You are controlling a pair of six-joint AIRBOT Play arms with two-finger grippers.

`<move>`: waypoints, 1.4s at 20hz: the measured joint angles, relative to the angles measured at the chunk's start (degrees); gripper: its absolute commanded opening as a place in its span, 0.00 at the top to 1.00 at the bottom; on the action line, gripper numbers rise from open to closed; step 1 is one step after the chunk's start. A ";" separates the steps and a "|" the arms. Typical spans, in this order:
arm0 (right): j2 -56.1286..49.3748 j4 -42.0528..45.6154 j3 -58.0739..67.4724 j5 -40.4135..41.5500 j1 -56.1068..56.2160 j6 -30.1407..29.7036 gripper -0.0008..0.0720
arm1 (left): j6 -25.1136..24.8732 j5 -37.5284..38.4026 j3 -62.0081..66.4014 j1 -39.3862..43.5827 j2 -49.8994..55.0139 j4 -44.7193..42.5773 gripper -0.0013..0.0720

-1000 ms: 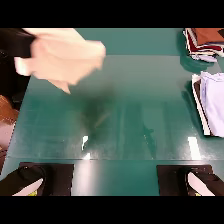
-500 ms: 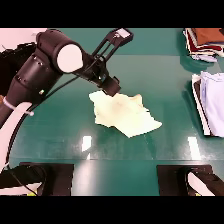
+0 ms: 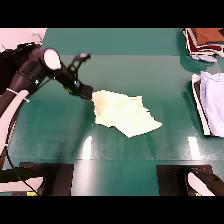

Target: Fold the shirts.

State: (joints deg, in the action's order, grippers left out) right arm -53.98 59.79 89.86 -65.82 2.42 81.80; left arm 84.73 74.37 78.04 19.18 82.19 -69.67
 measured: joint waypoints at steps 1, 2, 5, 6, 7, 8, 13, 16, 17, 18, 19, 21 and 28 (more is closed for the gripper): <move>0.00 0.00 0.00 -0.02 0.00 0.00 0.96 | -0.35 -1.86 -3.74 -0.48 0.00 2.05 0.40; 0.00 0.00 0.00 -0.09 0.00 0.00 0.96 | -1.01 -3.74 -6.93 -0.90 0.04 4.13 0.40; 0.00 0.00 0.00 -0.13 0.00 0.00 0.96 | -3.58 -10.38 -15.47 -1.60 0.09 11.43 0.40; 0.00 0.00 0.00 -0.13 0.00 0.00 0.96 | -4.11 -12.24 -17.46 -1.68 0.24 13.31 0.40; 0.00 0.00 0.00 -0.15 0.00 0.00 0.96 | -4.57 -13.90 -19.21 -1.68 0.39 14.88 0.40; 0.00 0.00 0.00 -0.15 0.00 0.00 0.96 | -5.05 -15.32 -20.44 -1.62 0.55 16.22 0.40; 0.00 0.13 0.00 -0.94 -0.13 0.00 0.96 | -7.08 -20.09 -22.43 0.35 1.03 19.32 0.95; 0.22 0.24 -1.46 -5.33 -2.08 0.13 0.96 | -6.99 -19.41 -19.45 -1.75 -0.35 17.11 0.95; 0.57 0.24 -3.10 -7.19 -3.08 0.22 0.96 | -6.69 -18.93 -18.18 -2.75 -1.36 15.47 0.95; 1.05 0.31 -5.75 -9.22 -4.26 0.37 0.96 | -6.27 -18.56 -16.87 -3.76 -2.56 13.55 0.95; 1.60 0.39 -8.98 -10.95 -5.35 0.48 0.75 | -5.84 -18.36 -15.52 -4.72 -3.89 11.43 0.95; 2.67 0.39 -17.86 -13.64 -6.80 0.55 0.25 | -5.29 -17.99 -13.44 -6.10 -5.99 8.07 0.95; -1.33 -3.85 -47.34 -5.64 8.11 -1.70 0.25 | -4.66 -17.62 -11.23 -7.28 -8.13 4.20 0.95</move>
State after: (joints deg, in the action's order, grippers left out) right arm -55.31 55.94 42.52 -71.46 10.52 80.09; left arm 80.07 56.75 66.81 11.90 74.06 -65.47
